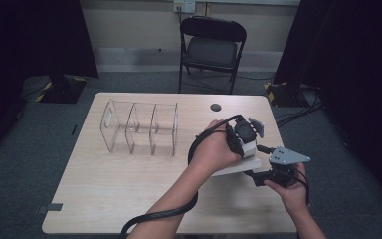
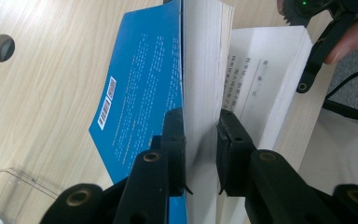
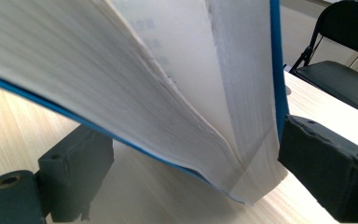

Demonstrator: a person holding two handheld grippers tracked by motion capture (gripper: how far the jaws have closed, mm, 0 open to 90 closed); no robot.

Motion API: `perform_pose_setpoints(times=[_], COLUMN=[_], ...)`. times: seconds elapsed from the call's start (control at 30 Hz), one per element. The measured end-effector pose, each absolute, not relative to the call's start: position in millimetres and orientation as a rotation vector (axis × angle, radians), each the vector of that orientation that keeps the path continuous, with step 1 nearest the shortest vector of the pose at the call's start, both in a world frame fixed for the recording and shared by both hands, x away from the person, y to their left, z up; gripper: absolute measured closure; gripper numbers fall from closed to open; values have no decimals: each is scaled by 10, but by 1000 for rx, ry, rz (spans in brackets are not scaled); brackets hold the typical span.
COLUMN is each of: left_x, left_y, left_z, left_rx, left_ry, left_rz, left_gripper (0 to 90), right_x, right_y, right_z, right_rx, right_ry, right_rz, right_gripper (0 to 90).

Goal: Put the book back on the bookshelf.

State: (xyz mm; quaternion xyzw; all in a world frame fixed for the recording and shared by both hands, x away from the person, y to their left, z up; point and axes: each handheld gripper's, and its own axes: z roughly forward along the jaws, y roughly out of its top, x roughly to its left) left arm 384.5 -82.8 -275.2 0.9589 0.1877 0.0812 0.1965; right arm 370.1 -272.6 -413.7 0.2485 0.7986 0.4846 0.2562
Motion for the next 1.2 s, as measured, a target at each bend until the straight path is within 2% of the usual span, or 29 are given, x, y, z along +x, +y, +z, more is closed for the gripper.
perform_pose_setpoints(times=[1.2], left_x=[3782], left_y=[-726], left_z=[-2611], left_rx=[2663], left_ry=[458], left_rz=[204], left_gripper=[756], right_x=[3619], right_y=[-2699], right_z=[-4045], right_rx=[607], right_ry=[2195], right_rz=[1389], right_gripper=[92])
